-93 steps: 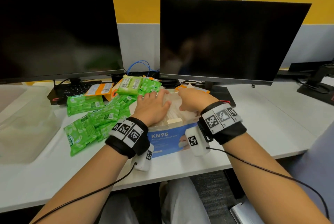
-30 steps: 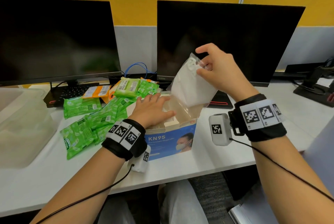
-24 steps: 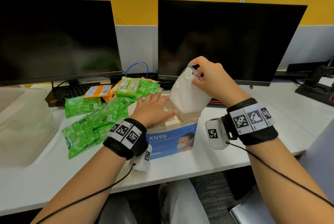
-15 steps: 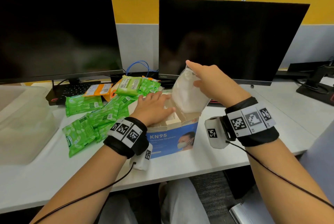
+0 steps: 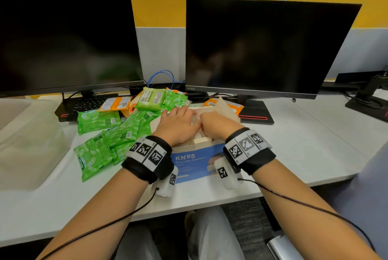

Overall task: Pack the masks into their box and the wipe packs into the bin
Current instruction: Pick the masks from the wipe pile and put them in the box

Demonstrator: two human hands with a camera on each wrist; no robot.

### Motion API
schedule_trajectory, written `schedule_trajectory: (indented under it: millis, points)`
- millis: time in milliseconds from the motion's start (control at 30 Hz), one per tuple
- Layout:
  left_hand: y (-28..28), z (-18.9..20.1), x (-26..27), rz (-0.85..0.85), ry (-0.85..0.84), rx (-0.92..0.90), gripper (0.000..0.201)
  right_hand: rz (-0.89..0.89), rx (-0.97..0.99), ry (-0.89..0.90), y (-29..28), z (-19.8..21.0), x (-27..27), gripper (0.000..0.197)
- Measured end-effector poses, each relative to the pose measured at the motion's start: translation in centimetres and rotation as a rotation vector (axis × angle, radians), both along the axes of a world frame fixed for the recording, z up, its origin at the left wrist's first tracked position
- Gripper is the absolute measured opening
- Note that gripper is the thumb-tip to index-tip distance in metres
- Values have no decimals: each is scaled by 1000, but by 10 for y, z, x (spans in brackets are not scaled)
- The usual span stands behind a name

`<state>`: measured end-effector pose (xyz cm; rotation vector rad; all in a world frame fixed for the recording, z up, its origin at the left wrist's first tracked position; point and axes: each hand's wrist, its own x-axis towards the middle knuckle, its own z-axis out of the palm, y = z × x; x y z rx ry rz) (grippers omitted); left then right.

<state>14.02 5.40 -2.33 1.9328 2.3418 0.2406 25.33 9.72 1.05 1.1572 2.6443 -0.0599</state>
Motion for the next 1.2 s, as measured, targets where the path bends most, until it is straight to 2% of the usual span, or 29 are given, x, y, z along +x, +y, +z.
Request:
schedule_trajectory:
  millis: [67, 100, 200, 233, 267, 367, 400, 467, 533, 567, 633, 733, 800, 833, 900, 967, 1000, 1067, 1133, 1200]
  points:
    - [1, -2, -1, -21, -29, 30, 47, -20, -51, 20, 2, -1, 2, 36]
    - [1, -3, -3, -32, -73, 75, 43, -23, -46, 100, 4, 1, 4, 38]
    - [-6, 0, -12, -30, -411, 272, 33, -34, -51, 568, 8, 10, 15, 39]
    - [-10, 2, -16, -34, -491, 305, 32, -12, -74, 647, 9, 11, 17, 37]
    - [-14, 4, -20, -45, -500, 314, 32, 21, -129, 623, 10, 11, 18, 36]
    - [-23, 7, -34, -35, -364, 293, 30, 51, -219, 354, 10, 3, 20, 38]
    - [-25, 7, -40, -14, -330, 296, 28, 38, -182, 350, 12, 2, 21, 37]
    - [-28, 3, -51, 90, -308, 340, 28, 48, -49, 464, 9, 5, 24, 35]
    - [-32, 0, -54, 284, -359, 329, 39, 133, -69, 576, -1, 8, 24, 36]
    - [-34, -1, -52, 366, -412, 276, 45, 194, -126, 571, -6, 8, 22, 38]
    - [-35, -6, -44, 406, -559, 174, 53, 238, -216, 430, -15, 5, 18, 39]
    - [-31, -16, -27, 339, -826, 179, 46, 94, -175, 267, -5, 1, 19, 42]
    - [-25, -22, -13, 252, -1028, 191, 38, 17, -45, 289, 3, 2, 24, 47]
    - [-21, -23, -4, 203, -1102, 191, 35, 13, -4, 365, 6, 1, 25, 49]
    - [-10, -24, 12, 158, -1220, 199, 33, 80, -54, 505, 7, -2, 26, 51]
    - [0, -23, 19, 178, -1277, 227, 36, 89, -121, 397, 9, -6, 33, 56]
    - [5, -25, 15, 174, -1208, 244, 40, 52, -94, 309, 13, -10, 39, 55]
    - [8, -32, -3, 140, -856, 212, 44, -49, 18, 241, 27, -14, 50, 42]
    - [3, -44, -33, 199, -507, 168, 50, -118, 102, 274, 39, -17, 56, 37]
    - [-5, -55, -64, 349, -351, 167, 60, -67, 151, 431, 42, -17, 51, 38]
